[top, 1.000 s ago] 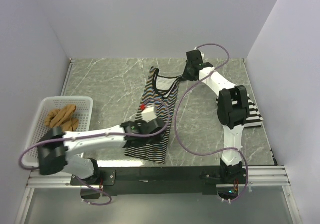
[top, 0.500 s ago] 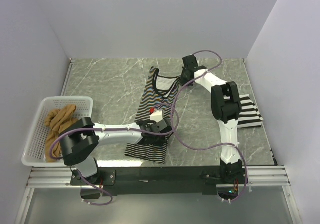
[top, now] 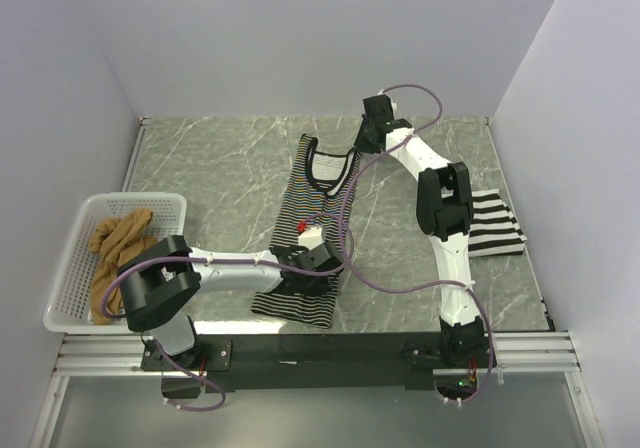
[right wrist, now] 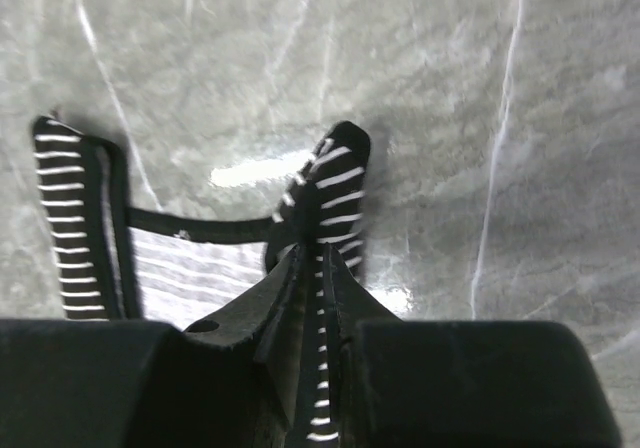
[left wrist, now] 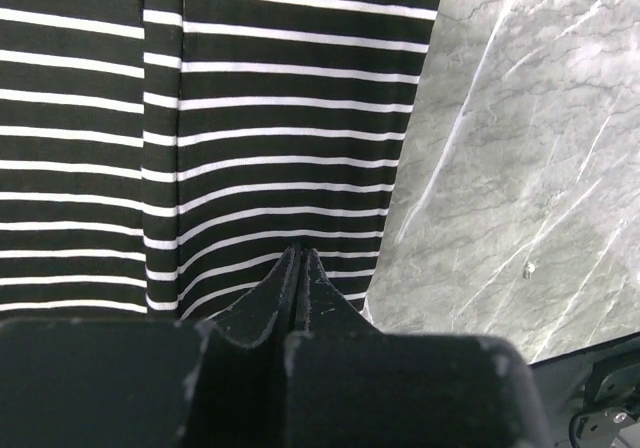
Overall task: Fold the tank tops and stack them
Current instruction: Fold the tank top
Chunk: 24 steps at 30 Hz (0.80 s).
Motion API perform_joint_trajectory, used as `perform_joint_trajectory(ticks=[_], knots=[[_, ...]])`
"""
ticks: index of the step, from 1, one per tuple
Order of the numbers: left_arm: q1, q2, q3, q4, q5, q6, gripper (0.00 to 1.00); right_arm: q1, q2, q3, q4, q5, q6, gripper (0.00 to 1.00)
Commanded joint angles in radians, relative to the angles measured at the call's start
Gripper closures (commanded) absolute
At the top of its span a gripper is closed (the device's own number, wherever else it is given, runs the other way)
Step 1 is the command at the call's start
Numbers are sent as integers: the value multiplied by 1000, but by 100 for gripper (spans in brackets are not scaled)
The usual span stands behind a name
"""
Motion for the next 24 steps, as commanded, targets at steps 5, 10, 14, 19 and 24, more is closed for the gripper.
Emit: perform_joint_trajectory(ticks=[5,10,14,19,24], knots=[[1,-5,-20,-15,52,11,99,-6,54,100,-26,-22,0,81],[1,-12,-14,-18,58,16,100,-4,101,126,-26,-39,9,81],[0,-23,-14,-20,69,17,99,-6,143,166,-43,-76,20,81],[0,-25,1,-11,87,31,99,-6,166,212,-66,-96,17,80],[21,8,53,8,121,58,100,-15,163,230,-46,-121,6,71]])
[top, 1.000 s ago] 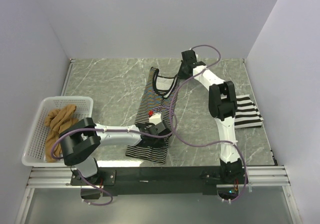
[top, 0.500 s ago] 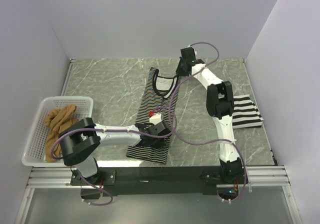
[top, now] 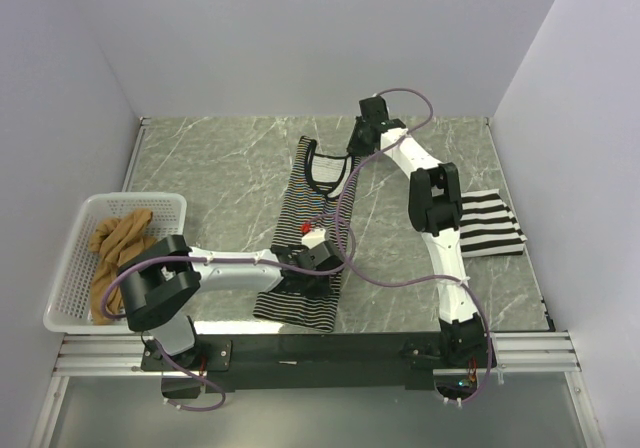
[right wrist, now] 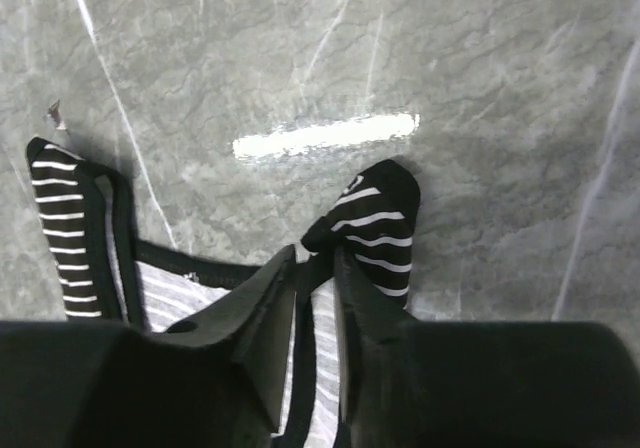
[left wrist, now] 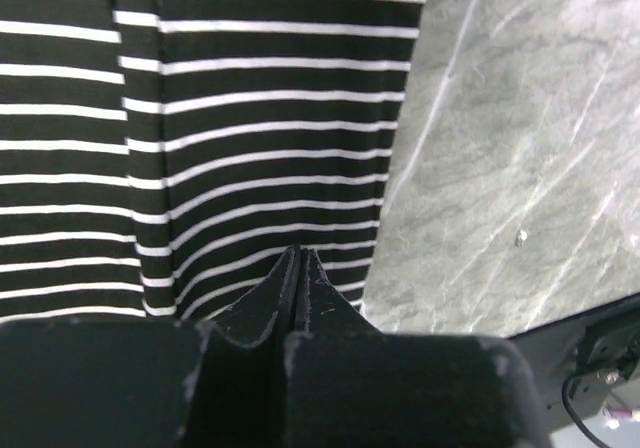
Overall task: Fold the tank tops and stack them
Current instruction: Fold the tank top
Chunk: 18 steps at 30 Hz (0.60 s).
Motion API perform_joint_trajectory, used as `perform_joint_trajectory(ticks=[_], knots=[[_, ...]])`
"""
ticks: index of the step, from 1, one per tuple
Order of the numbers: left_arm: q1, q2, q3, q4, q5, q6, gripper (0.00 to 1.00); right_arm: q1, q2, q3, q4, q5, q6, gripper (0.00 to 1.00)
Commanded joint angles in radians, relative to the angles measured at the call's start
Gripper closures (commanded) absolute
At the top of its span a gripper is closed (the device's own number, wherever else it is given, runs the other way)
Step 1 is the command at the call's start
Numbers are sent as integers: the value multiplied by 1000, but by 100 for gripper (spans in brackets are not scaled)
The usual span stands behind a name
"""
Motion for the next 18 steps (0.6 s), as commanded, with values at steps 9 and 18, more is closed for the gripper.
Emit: perform_joint_trajectory(ticks=[9,18], knots=[[113,136,191,64,113,102,99,-56,-80,73,97,-135,-7,46],[210,241,268,89,139,103,99,-73,-249,4,77,-159,18,39]])
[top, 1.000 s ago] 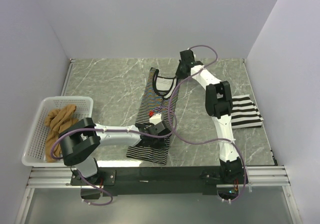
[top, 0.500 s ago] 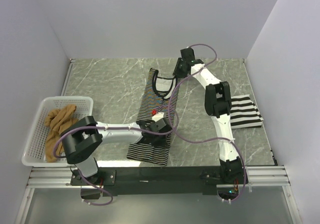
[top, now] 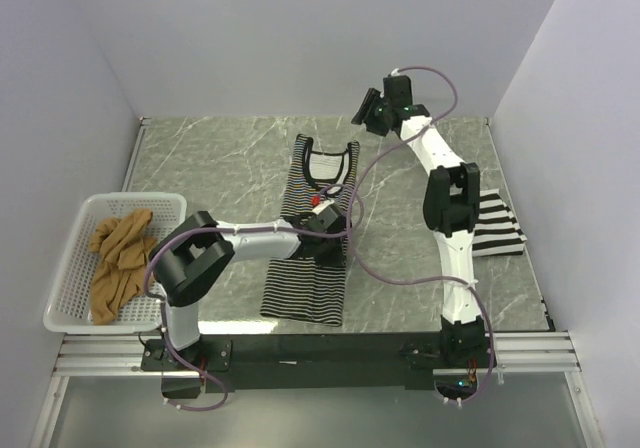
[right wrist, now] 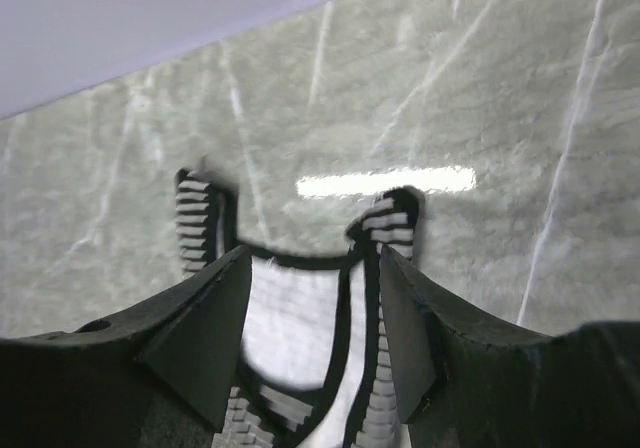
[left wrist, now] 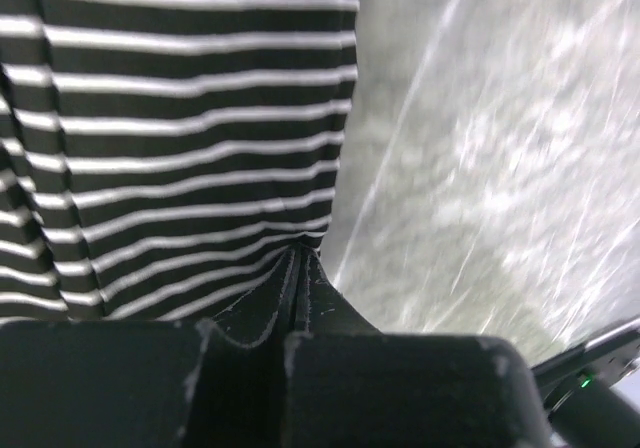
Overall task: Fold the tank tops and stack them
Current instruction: Fold the tank top
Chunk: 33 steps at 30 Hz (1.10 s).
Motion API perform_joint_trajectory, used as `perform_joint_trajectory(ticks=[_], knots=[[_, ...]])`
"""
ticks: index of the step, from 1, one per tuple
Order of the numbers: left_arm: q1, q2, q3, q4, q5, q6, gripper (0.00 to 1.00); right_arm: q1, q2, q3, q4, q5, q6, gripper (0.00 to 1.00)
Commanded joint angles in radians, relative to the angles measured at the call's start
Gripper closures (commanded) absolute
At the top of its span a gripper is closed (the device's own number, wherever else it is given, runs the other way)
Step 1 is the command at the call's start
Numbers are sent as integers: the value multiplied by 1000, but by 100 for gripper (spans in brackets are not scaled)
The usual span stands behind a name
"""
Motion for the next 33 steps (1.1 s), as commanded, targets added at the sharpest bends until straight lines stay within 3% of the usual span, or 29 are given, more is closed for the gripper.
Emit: perform_joint_trajectory(ticks=[1,7,11,16,22,27,31,33], knots=[[51,38,49,28,-1,21,99,0,-184,-99,34,-29,15,39],[153,169,193,5,37,74,99,3,-412,-396,96,-25,6,39],[199,257,368,-29,63,114,99,4,-592,-706,151,-2,3,39],[201,195,433,-35,83,134,96,29,-848,-1087,235,41,-6,39],[196,-52,207,16,59,78,79,145,-1101,-1408,316,99,21,40],[186,-343,-125,-18,-58,-54,66,288,-1235,-1574,321,177,69,40],[173,-561,-348,-13,-84,-133,55,374,-1243,-1649,341,214,106,40],[164,-598,-431,-24,-97,-155,53,388,-1221,-1668,359,210,117,40]])
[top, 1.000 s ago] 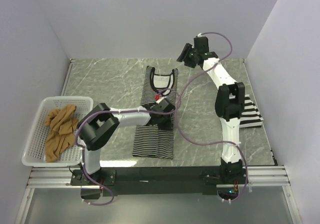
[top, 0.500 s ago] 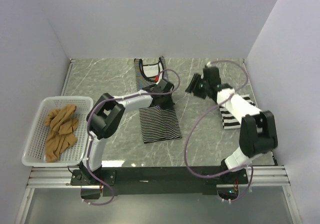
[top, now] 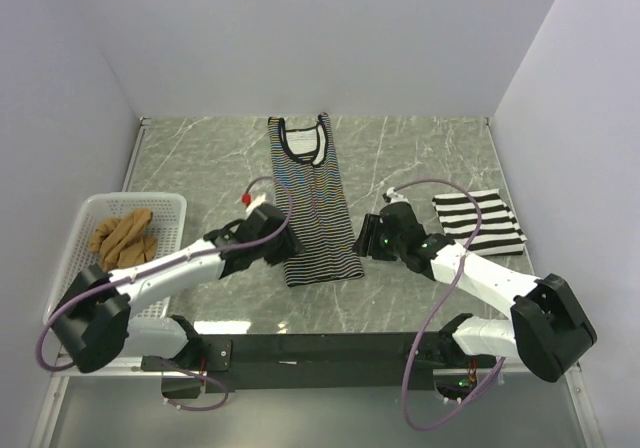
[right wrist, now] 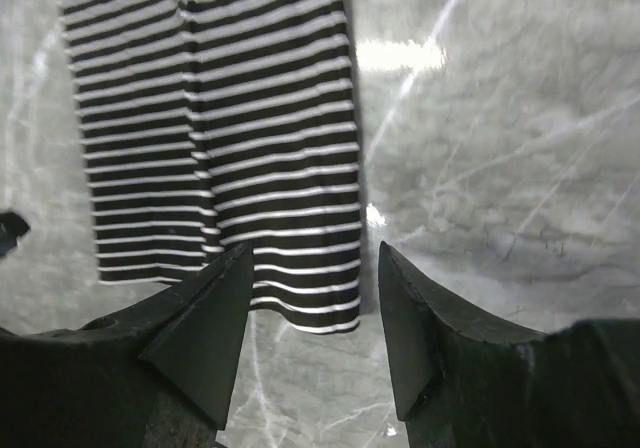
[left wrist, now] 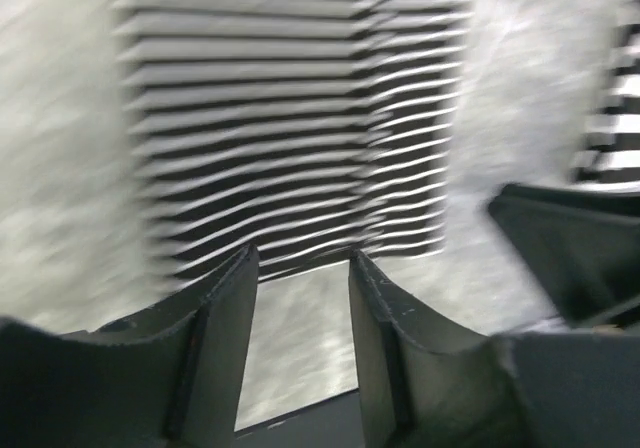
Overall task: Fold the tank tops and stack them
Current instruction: Fold the tank top
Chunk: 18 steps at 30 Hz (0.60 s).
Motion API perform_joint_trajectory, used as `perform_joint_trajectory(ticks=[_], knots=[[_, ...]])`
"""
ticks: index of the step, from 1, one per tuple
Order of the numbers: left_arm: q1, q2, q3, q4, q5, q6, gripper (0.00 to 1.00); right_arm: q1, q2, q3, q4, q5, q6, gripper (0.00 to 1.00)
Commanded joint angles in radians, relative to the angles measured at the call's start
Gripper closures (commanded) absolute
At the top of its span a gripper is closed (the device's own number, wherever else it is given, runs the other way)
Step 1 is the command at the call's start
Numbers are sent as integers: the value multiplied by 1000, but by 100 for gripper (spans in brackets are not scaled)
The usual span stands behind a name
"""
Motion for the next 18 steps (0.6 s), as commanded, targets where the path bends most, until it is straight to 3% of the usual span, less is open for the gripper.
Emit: perform_joint_trajectory(ticks=[1,6,18], knots=[[-15,-66,-105,-22,-49,-83,52,32,16,-41,70,56,47,41],[-18,-94,-210,42,-29,-86,52,37,27,-81,101,59,74,43],[-20,-36,-257,58,-41,-115,59,95,104,-119,128,56,111,53]])
